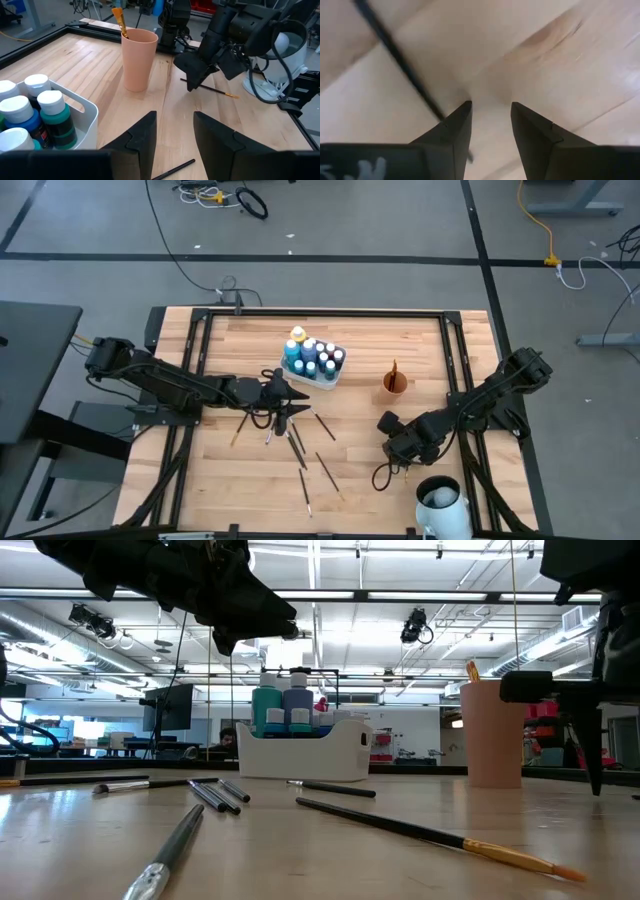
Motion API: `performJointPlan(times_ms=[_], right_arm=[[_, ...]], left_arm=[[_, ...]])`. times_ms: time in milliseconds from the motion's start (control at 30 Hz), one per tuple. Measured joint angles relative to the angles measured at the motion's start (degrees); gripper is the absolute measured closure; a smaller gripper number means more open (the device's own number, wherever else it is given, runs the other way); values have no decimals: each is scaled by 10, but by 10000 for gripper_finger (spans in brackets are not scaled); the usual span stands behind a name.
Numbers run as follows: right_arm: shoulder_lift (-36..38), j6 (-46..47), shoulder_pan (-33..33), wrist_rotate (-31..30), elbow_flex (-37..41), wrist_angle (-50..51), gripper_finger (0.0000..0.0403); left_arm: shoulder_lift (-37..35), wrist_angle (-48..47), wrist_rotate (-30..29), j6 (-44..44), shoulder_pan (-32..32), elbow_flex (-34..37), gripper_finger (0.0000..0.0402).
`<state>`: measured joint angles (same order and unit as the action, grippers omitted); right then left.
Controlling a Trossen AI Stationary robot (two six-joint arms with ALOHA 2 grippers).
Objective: Pick & Place Paint Supplies
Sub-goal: Put the gold paintbrush into the cup
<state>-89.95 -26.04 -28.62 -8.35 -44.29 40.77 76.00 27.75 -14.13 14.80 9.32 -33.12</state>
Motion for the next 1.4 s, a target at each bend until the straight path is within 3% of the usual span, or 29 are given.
performJointPlan(times_ms=[367,567,667,767,900,1000,1400], right_arm=[[0,-55,-19,-1,0,88,260],[0,-22,-36,-61,-9,96,260],[0,29,-38,-28,-28,115,260],[0,94,-39,52,-52,105,260],[0,183,-40,150,-63,21,260],[0,193,-55,194,-62,-38,260],[0,144,-97,163,-21,-86,260]], left_arm=[[0,0,0,0,0,0,264],[0,0,0,0,0,0,264],[0,0,0,11,0,0,264],[0,0,0,11,0,0,264],[0,0,0,11,0,0,264],[0,0,0,23,0,0,264],[0,2,-2,34,0,0,264]])
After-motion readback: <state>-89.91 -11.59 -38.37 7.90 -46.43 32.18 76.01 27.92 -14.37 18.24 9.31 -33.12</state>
